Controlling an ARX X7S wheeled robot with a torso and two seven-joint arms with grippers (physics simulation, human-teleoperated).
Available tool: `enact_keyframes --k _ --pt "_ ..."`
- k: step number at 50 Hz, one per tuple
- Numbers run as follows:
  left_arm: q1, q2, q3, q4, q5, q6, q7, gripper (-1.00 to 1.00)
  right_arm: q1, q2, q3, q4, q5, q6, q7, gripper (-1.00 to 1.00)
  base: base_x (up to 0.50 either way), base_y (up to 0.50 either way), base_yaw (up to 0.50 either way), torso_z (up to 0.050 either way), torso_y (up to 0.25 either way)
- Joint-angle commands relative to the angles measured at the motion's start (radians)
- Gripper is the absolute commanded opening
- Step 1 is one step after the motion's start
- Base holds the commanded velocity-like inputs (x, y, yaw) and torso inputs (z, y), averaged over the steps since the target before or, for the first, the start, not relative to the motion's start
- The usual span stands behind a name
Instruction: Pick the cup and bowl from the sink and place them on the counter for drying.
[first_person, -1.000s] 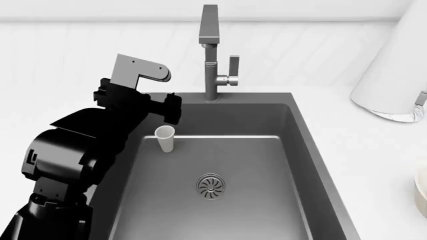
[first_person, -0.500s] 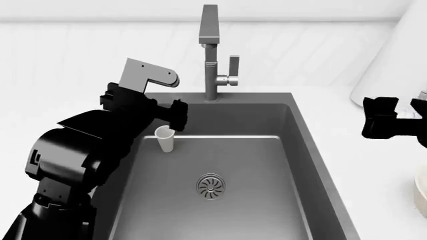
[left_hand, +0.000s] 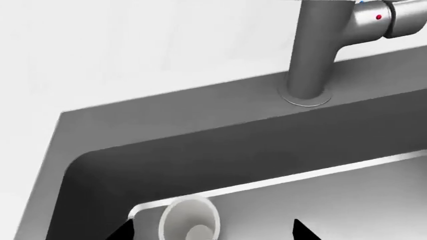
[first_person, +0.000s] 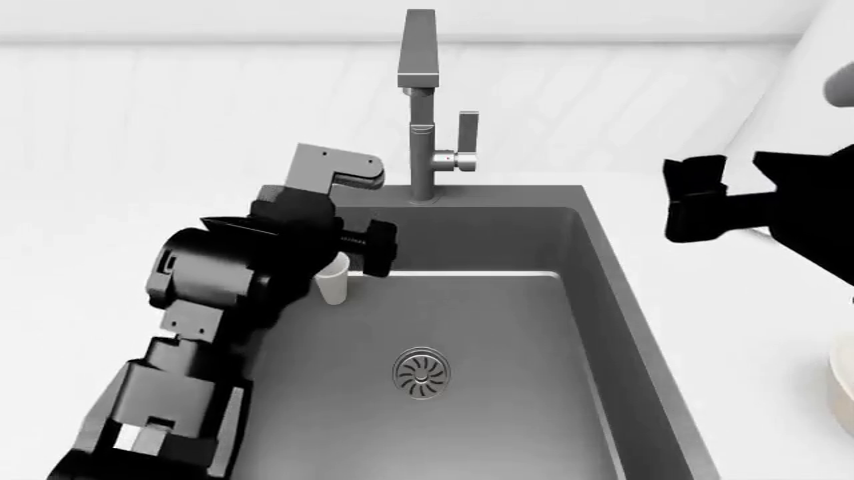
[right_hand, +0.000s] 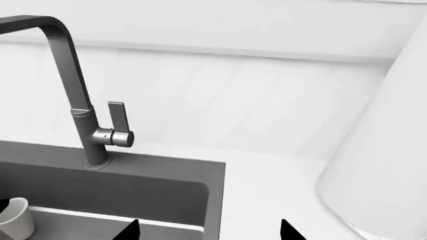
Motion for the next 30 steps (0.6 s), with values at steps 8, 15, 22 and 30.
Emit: enact_keyframes --k 8,15,22,30 --pt "-0.109 0.076 -0.016 -0.445 0.021 0.251 -0.04 1.0 0.016 -0.012 -0.033 0.0 -0.026 -0.017 -0.029 1.0 0.0 0.0 0.0 0.0 0.0" --pt "-0.211 0.088 0.134 -0.785 -0.114 0.47 -0.019 1.0 0.025 -0.009 -0.04 -0.008 -0.024 -0.02 -0.033 1.0 0.0 0.0 0.0 0.0 0.0" --pt "-0.218 0.087 0.261 -0.871 -0.234 0.546 -0.043 1.0 0.018 -0.007 -0.042 -0.018 -0.033 -0.033 -0.045 1.0 0.0 0.0 0.0 0.0 0.0" --pt "-0.207 0.075 0.196 -0.872 -0.185 0.552 -0.071 1.0 -0.007 -0.009 -0.057 -0.023 -0.069 -0.056 -0.082 1.0 0.0 0.0 0.0 0.0 0.0"
